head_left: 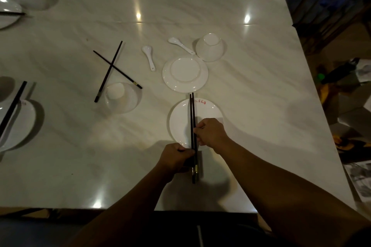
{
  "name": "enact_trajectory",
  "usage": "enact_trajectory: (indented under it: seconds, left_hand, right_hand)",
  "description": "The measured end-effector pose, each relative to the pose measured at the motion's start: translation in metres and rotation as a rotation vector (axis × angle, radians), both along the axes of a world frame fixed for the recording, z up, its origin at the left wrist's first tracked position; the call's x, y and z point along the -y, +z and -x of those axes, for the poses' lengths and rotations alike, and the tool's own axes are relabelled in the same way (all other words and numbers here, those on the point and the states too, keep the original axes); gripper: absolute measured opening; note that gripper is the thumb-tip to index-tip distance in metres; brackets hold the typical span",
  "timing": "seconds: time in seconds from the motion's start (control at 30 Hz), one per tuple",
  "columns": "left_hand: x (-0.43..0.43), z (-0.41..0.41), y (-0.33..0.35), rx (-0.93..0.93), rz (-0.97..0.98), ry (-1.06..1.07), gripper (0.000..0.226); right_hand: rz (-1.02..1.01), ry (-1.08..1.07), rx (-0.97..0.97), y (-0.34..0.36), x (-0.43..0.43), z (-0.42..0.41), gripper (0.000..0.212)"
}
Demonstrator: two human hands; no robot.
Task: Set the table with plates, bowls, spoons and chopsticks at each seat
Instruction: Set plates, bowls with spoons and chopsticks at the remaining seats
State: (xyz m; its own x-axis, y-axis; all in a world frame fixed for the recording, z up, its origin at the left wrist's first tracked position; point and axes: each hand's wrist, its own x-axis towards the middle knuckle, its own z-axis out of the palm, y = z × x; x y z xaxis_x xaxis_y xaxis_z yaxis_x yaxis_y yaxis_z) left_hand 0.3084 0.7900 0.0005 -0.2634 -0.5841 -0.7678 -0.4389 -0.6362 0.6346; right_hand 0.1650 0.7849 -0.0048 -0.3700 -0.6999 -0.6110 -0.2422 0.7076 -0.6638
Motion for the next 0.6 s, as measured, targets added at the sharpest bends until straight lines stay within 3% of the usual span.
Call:
enact_trajectory:
  seconds: [0.13, 0.2, 0.3, 0.37, 0.4, 0.5, 0.6]
  left_hand:
    - [0.003, 0.000, 0.000, 0.019, -0.027, 0.039, 0.021]
    - [0.005, -0.002, -0.005, 0.099, 0.040, -0.055, 0.031]
    - [0.011, -0.010, -0.016, 0.336, 0.495, -0.276, 0.033]
    - [0.017, -0.015, -0.015, 0.350, 0.786, -0.410, 0.018]
    - [0.022, -0.016, -0.013, 0.379, 0.865, -0.517, 0.023]
    - [0.035, -0.010, -0.007, 0.501, 0.857, -0.796, 0.054]
    - [0.044, -0.003, -0.004, 0.529, 0.833, -0.927, 0.061]
  right_hand:
    - [0.005, -0.033, 0.025, 0.001, -0.005, 0.002, 0.015]
    - [0.006, -0.045, 0.025, 0.001, -0.006, 0.003, 0.013]
    - [0.008, -0.036, 0.025, 0.003, -0.008, 0.003, 0.014]
    - [0.015, -0.023, 0.011, 0.002, -0.007, 0.004, 0.016]
    - [0.020, -0.018, 0.006, 0.002, -0.007, 0.004, 0.016]
    - [0.028, 0.006, -0.018, 0.000, -0.005, 0.005, 0.016]
    - [0.034, 0.003, -0.016, -0.001, -0.003, 0.008, 0.013]
